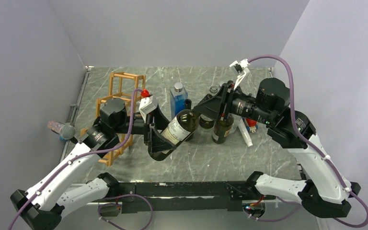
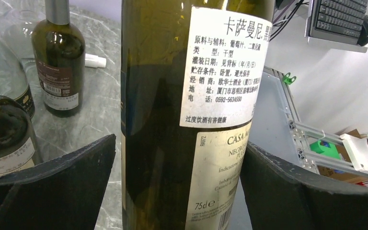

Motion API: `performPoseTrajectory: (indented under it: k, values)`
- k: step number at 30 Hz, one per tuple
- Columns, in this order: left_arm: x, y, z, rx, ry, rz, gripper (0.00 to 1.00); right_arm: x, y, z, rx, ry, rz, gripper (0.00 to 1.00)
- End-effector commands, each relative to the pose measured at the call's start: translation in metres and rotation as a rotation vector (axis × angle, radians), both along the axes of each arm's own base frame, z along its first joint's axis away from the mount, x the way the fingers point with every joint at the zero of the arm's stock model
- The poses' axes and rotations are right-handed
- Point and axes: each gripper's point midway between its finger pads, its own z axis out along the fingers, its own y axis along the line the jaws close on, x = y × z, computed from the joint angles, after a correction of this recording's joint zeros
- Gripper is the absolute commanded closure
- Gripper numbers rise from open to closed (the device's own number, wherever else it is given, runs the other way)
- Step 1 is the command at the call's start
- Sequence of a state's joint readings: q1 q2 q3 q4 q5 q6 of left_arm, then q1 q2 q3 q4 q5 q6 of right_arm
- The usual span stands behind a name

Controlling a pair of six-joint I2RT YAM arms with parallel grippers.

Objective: Put the wine bottle on the wine rack

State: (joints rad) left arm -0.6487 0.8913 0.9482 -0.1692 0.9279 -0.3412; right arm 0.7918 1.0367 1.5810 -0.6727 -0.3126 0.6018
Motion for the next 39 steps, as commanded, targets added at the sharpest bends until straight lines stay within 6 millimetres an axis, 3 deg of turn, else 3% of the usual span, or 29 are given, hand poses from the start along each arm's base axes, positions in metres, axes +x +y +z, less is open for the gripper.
performPoseTrajectory:
  k: [1, 7, 13, 20, 21, 23, 24, 25, 26, 30, 31, 36, 39]
  values:
    - [0.005, 0.000, -0.002, 0.001, -0.067, 0.013, 0.01, -0.010, -0.007, 0.073, 0.262, -0.131, -0.008, 1.00]
    - [0.006, -0.002, -0.006, 0.048, -0.124, -0.041, 0.01, -0.009, -0.007, 0.075, 0.308, -0.145, -0.014, 1.00]
    - [0.003, 0.002, -0.025, 0.134, -0.116, -0.084, 0.01, -0.012, -0.011, 0.079, 0.336, -0.161, -0.020, 1.00]
    - [0.007, 0.006, -0.021, 0.124, -0.159, -0.026, 0.01, -0.017, -0.015, 0.078, 0.367, -0.160, -0.013, 1.00]
    - [0.008, 0.006, -0.021, 0.122, -0.163, -0.022, 0.07, -0.017, -0.015, 0.077, 0.367, -0.160, -0.015, 1.00]
    - [0.010, 0.005, -0.018, 0.118, -0.164, -0.010, 0.38, -0.017, -0.016, 0.075, 0.367, -0.154, -0.018, 1.00]
    - [0.012, 0.005, -0.017, 0.119, -0.167, -0.006, 0.70, -0.017, -0.016, 0.073, 0.365, -0.150, -0.016, 1.00]
    - [0.014, 0.004, -0.014, 0.119, -0.169, 0.006, 0.94, -0.018, -0.015, 0.072, 0.360, -0.148, -0.012, 1.00]
    - [0.018, 0.004, -0.011, 0.117, -0.173, 0.026, 0.99, -0.017, -0.015, 0.067, 0.339, -0.138, -0.013, 1.00]
    - [0.027, 0.002, 0.010, 0.074, -0.225, 0.071, 0.99, -0.012, -0.017, 0.054, 0.226, -0.152, -0.038, 1.00]
    - [0.029, 0.002, 0.014, 0.071, -0.239, 0.084, 0.99, -0.012, -0.019, 0.052, 0.204, -0.163, -0.039, 0.97]
    - [0.039, 0.011, 0.038, 0.061, -0.407, 0.156, 0.99, -0.011, -0.035, 0.047, 0.127, -0.243, -0.081, 0.29]
    - [0.040, 0.021, 0.044, 0.053, -0.567, 0.182, 0.99, -0.003, -0.049, 0.045, 0.090, -0.291, -0.160, 0.03]
